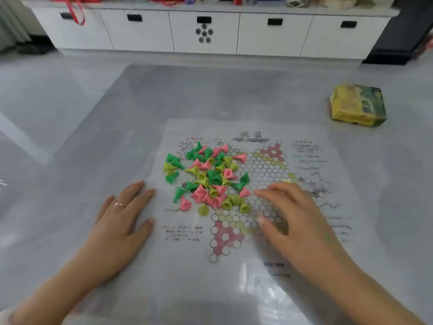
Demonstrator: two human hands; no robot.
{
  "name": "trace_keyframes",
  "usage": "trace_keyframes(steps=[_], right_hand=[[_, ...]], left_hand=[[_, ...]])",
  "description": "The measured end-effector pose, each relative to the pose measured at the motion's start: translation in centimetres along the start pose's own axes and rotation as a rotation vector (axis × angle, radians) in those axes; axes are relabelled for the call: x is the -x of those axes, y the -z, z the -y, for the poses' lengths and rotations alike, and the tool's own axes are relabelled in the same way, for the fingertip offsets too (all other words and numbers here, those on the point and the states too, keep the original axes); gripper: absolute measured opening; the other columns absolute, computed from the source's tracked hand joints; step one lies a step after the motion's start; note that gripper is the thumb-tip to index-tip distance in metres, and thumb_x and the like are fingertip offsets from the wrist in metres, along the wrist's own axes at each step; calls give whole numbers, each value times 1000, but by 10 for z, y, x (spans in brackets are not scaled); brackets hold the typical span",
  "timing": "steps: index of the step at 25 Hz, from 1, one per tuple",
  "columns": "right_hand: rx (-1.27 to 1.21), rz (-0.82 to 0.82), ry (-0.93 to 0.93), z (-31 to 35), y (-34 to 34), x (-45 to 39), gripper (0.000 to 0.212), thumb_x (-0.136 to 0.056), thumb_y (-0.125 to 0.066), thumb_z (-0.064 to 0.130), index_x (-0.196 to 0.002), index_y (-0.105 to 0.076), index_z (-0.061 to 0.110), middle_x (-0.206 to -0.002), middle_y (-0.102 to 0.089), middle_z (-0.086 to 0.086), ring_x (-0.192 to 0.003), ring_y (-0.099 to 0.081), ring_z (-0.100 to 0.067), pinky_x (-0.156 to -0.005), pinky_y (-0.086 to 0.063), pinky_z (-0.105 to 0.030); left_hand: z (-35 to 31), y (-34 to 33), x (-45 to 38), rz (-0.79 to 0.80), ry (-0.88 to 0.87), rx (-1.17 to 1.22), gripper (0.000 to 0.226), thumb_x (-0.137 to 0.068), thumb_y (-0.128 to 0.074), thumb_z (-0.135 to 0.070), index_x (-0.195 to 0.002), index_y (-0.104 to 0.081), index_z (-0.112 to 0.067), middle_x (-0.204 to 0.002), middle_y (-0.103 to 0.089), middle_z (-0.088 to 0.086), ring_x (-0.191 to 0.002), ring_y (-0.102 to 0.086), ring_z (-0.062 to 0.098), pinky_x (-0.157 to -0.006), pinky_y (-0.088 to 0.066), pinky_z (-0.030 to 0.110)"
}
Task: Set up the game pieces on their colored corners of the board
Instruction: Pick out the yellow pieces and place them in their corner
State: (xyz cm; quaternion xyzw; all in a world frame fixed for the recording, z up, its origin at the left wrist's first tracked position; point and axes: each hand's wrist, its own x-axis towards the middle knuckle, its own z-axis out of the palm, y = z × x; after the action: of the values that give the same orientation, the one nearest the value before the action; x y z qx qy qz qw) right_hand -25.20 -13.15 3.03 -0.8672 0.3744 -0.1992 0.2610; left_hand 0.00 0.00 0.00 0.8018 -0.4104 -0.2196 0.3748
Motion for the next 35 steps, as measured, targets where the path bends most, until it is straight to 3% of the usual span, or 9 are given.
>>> trace_keyframes(steps=[4,8,13,16,19,23,30,32,35], right_hand=[[233,126,114,43,-32,-26,49,-87,-54,37,-131,-36,30,-124,-37,5,-95,-44,-7,-78,-44,-20],[328,65,89,38,-48,-39,39,-90,-49,13,-128,-39,18,-132,-42,-4,-96,-55,-17,-77,-51,-29],[148,61,60,42,-36,-30,25,-92,-48,21,-115,-54,15,-122,-50,-1,-101,-54,-15,-85,-42,-21],[16,39,27,56,-16,-19,18,-89,-53,21,-104,-59,14,-103,-53,1,-91,-51,-13,-77,-34,-20],[-53,29,153,80,3,-3,17,-86,-57,21,-101,-60,15,-95,-50,5,-86,-48,-11,-76,-35,-21],[-6,81,307,99,6,18,19,-86,-57,21,-105,-61,18,-92,-46,13,-87,-41,-5,-73,-32,-17],[-88,-16,247,97,4,17,20,-83,-61,24,-102,-67,20,-102,-61,6,-87,-50,-2,-81,-40,-15],[-264,-109,138,94,12,14,15,-83,-62,19,-98,-68,20,-87,-62,9,-72,-52,4,-69,-39,-8],[-632,-232,-136,69,26,6,15,-86,-56,10,-89,-66,21,-74,-63,7,-61,-56,1,-62,-48,-13]], left_hand=[[-48,-13,21,-105,151,263,37,-88,-49,-11,-121,-52,-26,-123,-44,-10,-120,-42,15,-96,-28,25],[-74,-26,61,-148,95,305,37,-90,-44,-7,-109,-52,-37,-122,-45,-16,-112,-39,4,-94,-26,21],[-94,-25,97,-230,14,417,40,-88,-41,3,-90,-59,-32,-107,-61,-12,-102,-52,-6,-78,-35,1],[-106,-32,114,-108,104,662,33,-88,-40,3,-90,-66,-17,-94,-68,-2,-94,-63,9,-85,-45,16],[-111,-37,107,121,402,1114,27,-95,-34,-11,-102,-58,-3,-93,-65,12,-90,-63,25,-85,-50,32],[-112,-33,84,355,549,1520,39,-97,-28,-26,-98,-57,0,-77,-65,16,-73,-65,26,-66,-57,36],[-103,-41,58,423,513,1639,28,-95,-37,-17,-103,-58,-1,-84,-65,15,-69,-67,22,-56,-58,29],[-99,-46,53,395,542,1625,25,-94,-39,-15,-95,-58,1,-78,-65,15,-60,-66,21,-54,-58,28],[-100,-51,41,331,585,1499,23,-93,-40,-13,-83,-56,0,-67,-58,12,-45,-56,13,-42,-50,19]])
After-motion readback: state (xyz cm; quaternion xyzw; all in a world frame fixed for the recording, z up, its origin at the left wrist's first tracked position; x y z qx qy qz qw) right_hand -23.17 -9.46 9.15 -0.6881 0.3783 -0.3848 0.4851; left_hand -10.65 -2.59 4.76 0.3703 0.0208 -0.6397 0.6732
